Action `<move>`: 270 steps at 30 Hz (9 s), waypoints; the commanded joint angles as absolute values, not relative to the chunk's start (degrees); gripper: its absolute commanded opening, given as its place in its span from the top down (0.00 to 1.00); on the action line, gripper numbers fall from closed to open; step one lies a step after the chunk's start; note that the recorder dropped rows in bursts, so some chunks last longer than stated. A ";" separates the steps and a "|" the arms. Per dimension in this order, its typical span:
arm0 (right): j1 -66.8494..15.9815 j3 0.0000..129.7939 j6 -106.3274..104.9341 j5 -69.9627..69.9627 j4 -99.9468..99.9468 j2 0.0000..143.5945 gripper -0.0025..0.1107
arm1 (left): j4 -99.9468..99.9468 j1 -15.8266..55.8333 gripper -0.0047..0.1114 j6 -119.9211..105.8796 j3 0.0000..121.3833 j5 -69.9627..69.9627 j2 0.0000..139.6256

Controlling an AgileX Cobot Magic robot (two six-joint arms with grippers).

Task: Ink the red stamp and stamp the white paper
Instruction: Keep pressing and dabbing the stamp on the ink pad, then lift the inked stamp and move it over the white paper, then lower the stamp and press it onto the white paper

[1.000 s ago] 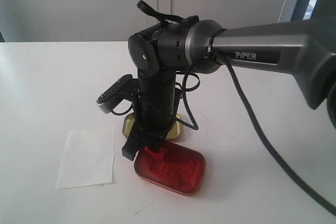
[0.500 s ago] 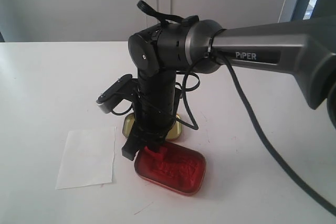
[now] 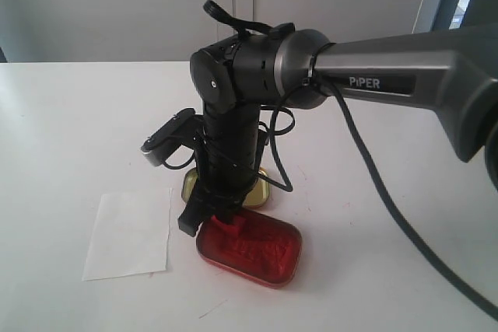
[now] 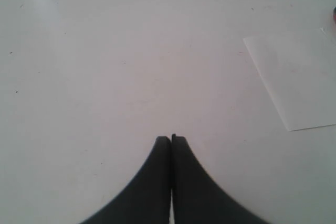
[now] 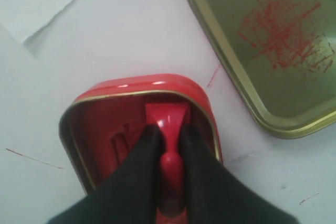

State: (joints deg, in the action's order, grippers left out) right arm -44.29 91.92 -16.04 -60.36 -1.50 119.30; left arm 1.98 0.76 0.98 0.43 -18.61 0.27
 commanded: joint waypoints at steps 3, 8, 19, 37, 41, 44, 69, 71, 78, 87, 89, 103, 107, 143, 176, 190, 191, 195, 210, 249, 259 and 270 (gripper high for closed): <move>-43.91 92.06 -16.68 -60.26 -2.97 118.42 0.98 | 2.06 0.66 0.96 1.23 0.00 -19.08 0.00; -43.91 92.06 -16.68 -60.37 -3.11 118.42 0.98 | 2.06 0.66 0.96 1.23 0.00 -19.08 0.00; -43.91 91.95 -16.68 -61.95 -3.11 118.77 0.98 | 2.06 0.66 0.96 1.23 0.00 -19.08 0.00; -43.91 92.39 -17.64 -64.62 -3.11 118.79 0.98 | 2.06 0.66 0.96 1.23 0.00 -19.08 0.00; -43.91 94.64 -17.74 -65.17 -3.11 118.79 0.98 | 2.06 0.66 0.96 1.23 0.00 -19.08 0.00; -43.91 95.38 -17.74 -65.17 -3.11 118.88 0.98 | 2.06 0.66 0.96 1.23 0.00 -19.08 0.00; -43.91 95.37 -17.74 -65.30 -3.37 120.10 0.98 | 2.06 0.66 0.96 1.23 0.00 -19.08 0.00; -43.91 95.50 -17.74 -65.08 -3.37 119.51 0.98 | 2.06 0.66 0.96 1.23 0.00 -19.08 0.00; -43.91 95.58 -17.74 -63.01 -3.37 117.55 0.98 | 2.06 0.66 0.96 1.23 0.00 -19.08 0.00; -43.91 99.35 -17.52 -60.66 -3.37 117.42 0.98 | 2.06 0.66 0.96 1.23 0.00 -19.08 0.00; -43.91 100.96 -17.52 -60.03 -4.51 117.42 0.98 | 2.06 0.66 0.96 1.23 0.00 -19.08 0.00; -48.76 111.22 -18.00 -60.52 -1.47 121.60 0.98 | 2.06 0.66 0.96 1.23 0.00 -19.08 0.00; -49.84 113.91 -18.70 -62.42 -1.20 123.37 0.98 | 2.06 0.66 0.96 1.23 0.00 -19.08 0.00; -50.80 130.73 -20.52 -69.96 -6.74 139.49 0.98 | 2.06 0.66 0.96 1.23 0.00 -19.08 0.00; -48.98 126.84 -16.46 -69.96 -8.39 138.85 0.98 | 2.06 0.66 0.96 1.23 0.00 -19.08 0.00; -48.98 123.92 -16.46 -69.96 -7.65 139.56 0.98 | 2.06 0.66 0.96 1.23 0.00 -19.08 0.00; -48.98 123.65 -16.46 -69.96 -7.65 139.56 0.98 | 2.06 0.66 0.96 1.23 0.00 -19.08 0.00; -48.98 123.65 -16.46 -69.96 -7.65 139.56 0.98 | 2.06 0.66 0.96 1.23 0.00 -19.08 0.00; -48.98 123.66 -16.33 -69.96 -8.09 146.03 0.98 | 2.06 0.66 0.96 1.23 0.00 -19.08 0.00; -48.98 124.03 -12.76 -69.96 -7.42 145.13 0.98 | 2.06 0.66 0.96 1.23 0.00 -19.08 0.00; -48.98 124.03 -12.76 -69.96 -7.42 141.71 0.98 | 2.06 0.66 0.96 1.23 0.00 -19.08 0.00; -48.98 124.03 -12.76 -69.96 -7.52 139.38 0.98 | 2.06 0.66 0.96 1.23 0.00 -19.08 0.00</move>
